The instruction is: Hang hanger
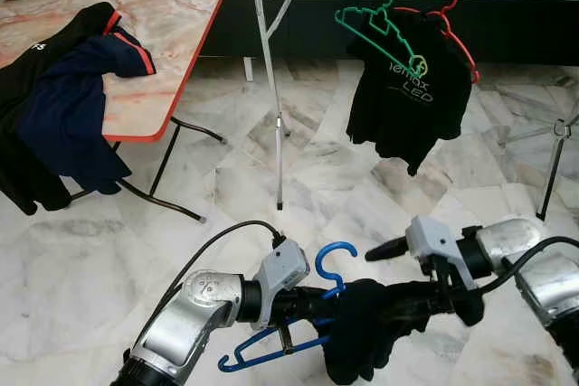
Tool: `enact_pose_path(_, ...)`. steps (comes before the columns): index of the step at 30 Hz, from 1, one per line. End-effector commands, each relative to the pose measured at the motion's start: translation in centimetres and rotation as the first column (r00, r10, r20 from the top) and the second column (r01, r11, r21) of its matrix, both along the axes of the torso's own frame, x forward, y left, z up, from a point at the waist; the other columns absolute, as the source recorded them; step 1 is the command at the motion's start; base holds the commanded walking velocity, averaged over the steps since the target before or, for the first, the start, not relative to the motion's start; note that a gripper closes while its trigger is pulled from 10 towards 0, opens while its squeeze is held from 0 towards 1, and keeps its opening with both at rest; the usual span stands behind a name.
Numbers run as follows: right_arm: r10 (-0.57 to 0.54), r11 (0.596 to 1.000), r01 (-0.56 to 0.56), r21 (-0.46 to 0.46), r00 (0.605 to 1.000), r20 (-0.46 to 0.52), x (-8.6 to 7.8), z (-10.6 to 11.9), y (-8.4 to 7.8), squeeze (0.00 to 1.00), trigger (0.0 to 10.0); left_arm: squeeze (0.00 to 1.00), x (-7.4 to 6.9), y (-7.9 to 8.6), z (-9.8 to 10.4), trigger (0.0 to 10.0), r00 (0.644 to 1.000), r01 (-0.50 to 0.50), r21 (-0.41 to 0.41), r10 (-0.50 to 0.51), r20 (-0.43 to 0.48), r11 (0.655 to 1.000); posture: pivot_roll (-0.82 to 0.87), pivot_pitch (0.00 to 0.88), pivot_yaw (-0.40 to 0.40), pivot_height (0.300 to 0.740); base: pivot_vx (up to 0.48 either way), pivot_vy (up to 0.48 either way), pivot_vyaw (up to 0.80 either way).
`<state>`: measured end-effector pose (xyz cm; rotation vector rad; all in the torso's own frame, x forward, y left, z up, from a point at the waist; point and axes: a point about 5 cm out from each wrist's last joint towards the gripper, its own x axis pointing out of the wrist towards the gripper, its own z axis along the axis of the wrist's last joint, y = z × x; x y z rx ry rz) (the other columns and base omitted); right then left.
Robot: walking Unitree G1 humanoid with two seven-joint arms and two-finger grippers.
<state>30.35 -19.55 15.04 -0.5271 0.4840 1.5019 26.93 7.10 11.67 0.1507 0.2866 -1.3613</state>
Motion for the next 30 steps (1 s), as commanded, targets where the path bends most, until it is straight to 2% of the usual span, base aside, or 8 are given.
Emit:
enact_pose_path(1, 0.05, 0.998, -0.051, -0.032, 0.998, -0.024, -0.2, -0.2, 0.1, 0.0, 10.0, 0.0, -0.2, -0.6, 0.8, 10.0, 0.999, 0.047, -0.013, -0.047, 0.024, 0.999, -0.08, 0.203, -0.019, 0.74, 0.0, 0.0, 0.0)
enact_pose_path(7, 0.084, 0.994, -0.087, -0.071, 0.995, -0.048, 0.0, -1.1, 0.4, 0.0, 10.0, 0.0, -0.2, -0.7, 0.8, 10.0, 0.998, 0.052, 0.008, -0.052, 0.027, 0.999, -0.08, 0.202, -0.019, 0.74, 0.0, 0.0, 0.0)
enact_pose_path(10, 0.083, 0.992, -0.083, -0.1, 0.997, -0.007, 0.3, -1.7, 0.7, 0.0, 10.0, 0.0, -0.2, -0.8, 0.9, 10.0, 0.998, 0.053, 0.008, -0.053, 0.029, 0.999, -0.07, 0.202, -0.018, 0.74, 0.0, 0.0, 0.0)
enact_pose_path(14, 0.041, 0.995, -0.037, -0.088, 0.998, 0.049, 1.0, -2.0, 1.3, 0.0, 10.0, 0.0, -0.2, -1.0, 1.1, 10.0, 0.998, 0.057, 0.005, -0.057, 0.032, 0.998, -0.07, 0.202, -0.016, 0.74, 0.0, 0.0, 0.0)
enact_pose_path(21, 0.062, 0.993, -0.06, -0.098, 0.998, 0.022, 0.6, -2.9, 1.4, 0.0, 10.0, 0.0, -0.3, -1.2, 1.1, 10.0, 0.998, 0.062, 0.006, -0.062, 0.03, 0.998, -0.07, 0.201, -0.016, 0.74, 0.0, 0.0, 0.0)
enact_pose_path(22, 0.055, 0.993, -0.052, -0.108, 0.998, 0.021, 0.6, -3.2, 1.4, 0.0, 5.8, 0.0, -0.3, -1.3, 1.1, 10.0, 0.998, 0.062, 0.005, -0.063, 0.031, 0.998, -0.07, 0.2, -0.016, 0.74, 0.0, 0.0, 0.0)
enact_pose_path(23, 0.051, 0.992, -0.049, -0.12, 0.999, 0.017, 0.5, -3.7, 1.3, 0.0, 0.0, 0.0, -0.3, -1.5, 1.1, 10.0, 0.997, 0.064, 0.003, -0.064, 0.032, 0.998, -0.07, 0.201, -0.016, 0.74, 0.0, 0.0, 0.0)
enact_pose_path(30, 0.053, 0.99, -0.05, -0.13, 0.998, 0.021, 0.5, -3.8, 1.1, 0.0, 0.0, 0.0, -0.3, -1.7, 1.2, 10.0, 0.997, 0.069, 0.003, -0.069, 0.035, 0.998, -0.07, 0.201, -0.016, 0.74, 0.0, 0.0, 0.0)
